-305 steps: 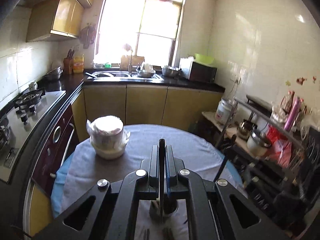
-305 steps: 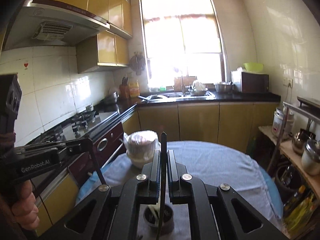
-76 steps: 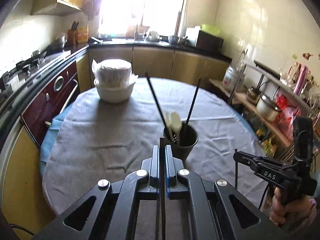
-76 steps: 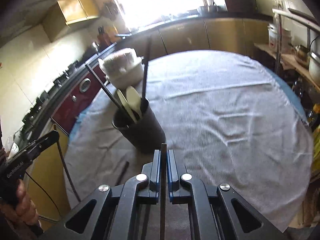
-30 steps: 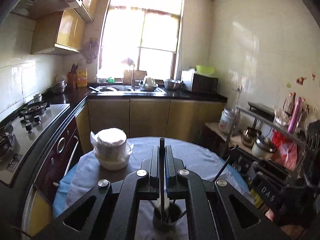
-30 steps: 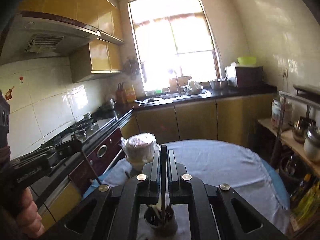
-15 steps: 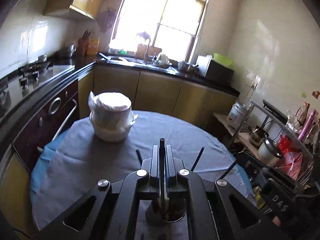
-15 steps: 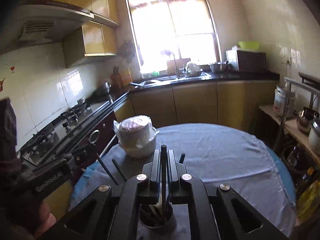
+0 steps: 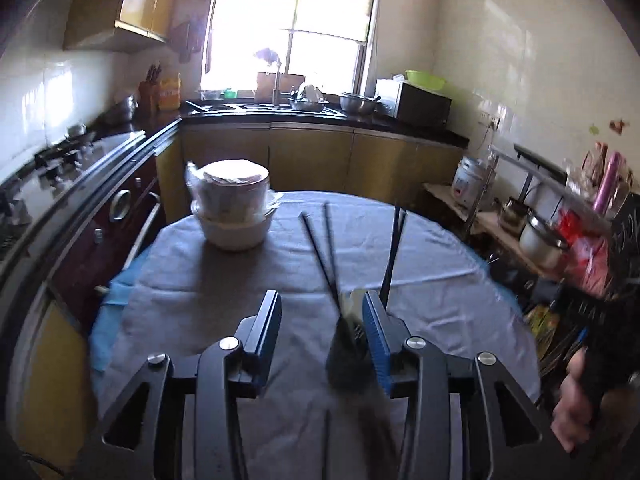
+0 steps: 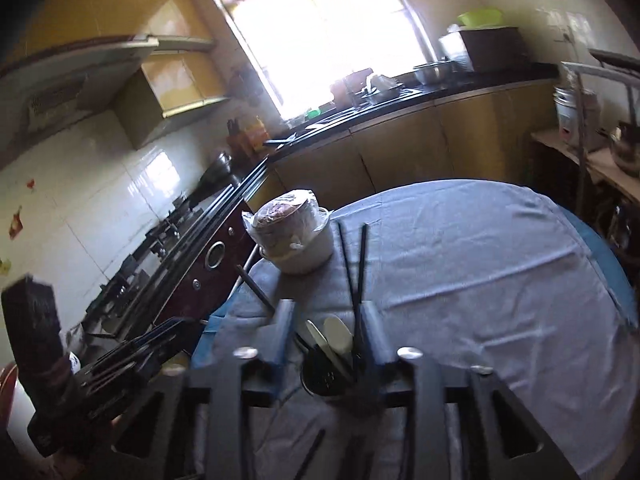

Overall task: Organize utensils
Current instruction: 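Move both open grippers back over the remaining chopsticks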

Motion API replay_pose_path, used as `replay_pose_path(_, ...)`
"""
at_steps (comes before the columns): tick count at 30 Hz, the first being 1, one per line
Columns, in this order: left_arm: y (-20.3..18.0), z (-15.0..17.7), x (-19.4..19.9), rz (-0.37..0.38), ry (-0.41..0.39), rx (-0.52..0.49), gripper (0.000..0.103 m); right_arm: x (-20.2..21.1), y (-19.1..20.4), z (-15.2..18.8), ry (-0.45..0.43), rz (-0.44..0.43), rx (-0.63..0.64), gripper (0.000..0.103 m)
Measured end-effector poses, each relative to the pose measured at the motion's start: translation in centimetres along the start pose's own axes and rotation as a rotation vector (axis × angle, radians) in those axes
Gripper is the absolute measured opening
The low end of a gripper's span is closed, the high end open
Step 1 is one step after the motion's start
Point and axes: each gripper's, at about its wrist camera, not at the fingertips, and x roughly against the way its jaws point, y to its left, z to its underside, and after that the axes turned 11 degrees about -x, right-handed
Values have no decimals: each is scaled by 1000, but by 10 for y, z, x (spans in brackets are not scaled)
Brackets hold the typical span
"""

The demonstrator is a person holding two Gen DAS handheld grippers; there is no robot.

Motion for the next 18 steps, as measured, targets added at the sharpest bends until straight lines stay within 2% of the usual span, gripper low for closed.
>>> replay_pose_path(5, 5, 46, 18, -85, 60, 0, 48, 19, -29, 30, 20, 56, -20, 44)
replay_pose_path(9, -1, 88, 11, -132, 166, 13, 49, 19, -48, 60, 90, 99, -31, 44)
replay_pose_path(13, -6, 124, 1, -105, 252, 47, 49, 2, -59, 88, 218, 118, -44, 35)
replay_pose_path(18, -14, 145, -1, -84, 289, 61, 49, -17, -63, 115, 312, 131, -38, 26)
